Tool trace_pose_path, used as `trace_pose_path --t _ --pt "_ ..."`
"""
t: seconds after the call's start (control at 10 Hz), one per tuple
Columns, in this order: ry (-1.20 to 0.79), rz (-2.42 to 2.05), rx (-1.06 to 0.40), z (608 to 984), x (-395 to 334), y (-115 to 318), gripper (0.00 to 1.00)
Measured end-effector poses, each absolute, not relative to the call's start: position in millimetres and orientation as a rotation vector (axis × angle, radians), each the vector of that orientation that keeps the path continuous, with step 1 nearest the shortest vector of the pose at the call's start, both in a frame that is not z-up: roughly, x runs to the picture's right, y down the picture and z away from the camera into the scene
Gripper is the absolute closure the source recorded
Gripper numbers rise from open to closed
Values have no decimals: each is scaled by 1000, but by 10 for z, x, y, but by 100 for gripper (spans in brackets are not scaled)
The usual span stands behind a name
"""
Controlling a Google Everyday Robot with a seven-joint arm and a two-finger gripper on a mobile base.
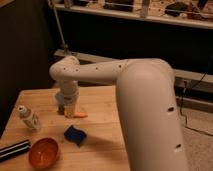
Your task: Drag the pepper across the table
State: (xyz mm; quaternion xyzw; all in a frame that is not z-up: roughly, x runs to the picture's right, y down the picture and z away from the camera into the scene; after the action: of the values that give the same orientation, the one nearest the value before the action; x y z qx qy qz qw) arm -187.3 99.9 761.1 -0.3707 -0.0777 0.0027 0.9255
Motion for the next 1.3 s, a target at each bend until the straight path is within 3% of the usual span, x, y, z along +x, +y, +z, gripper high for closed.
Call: trace_pose_path --t 0.3,1.3 --pt "-311 -88 -638 7746 -1764 1039 35" --pt "-203 -89 -644 8308 -1733 1241 35"
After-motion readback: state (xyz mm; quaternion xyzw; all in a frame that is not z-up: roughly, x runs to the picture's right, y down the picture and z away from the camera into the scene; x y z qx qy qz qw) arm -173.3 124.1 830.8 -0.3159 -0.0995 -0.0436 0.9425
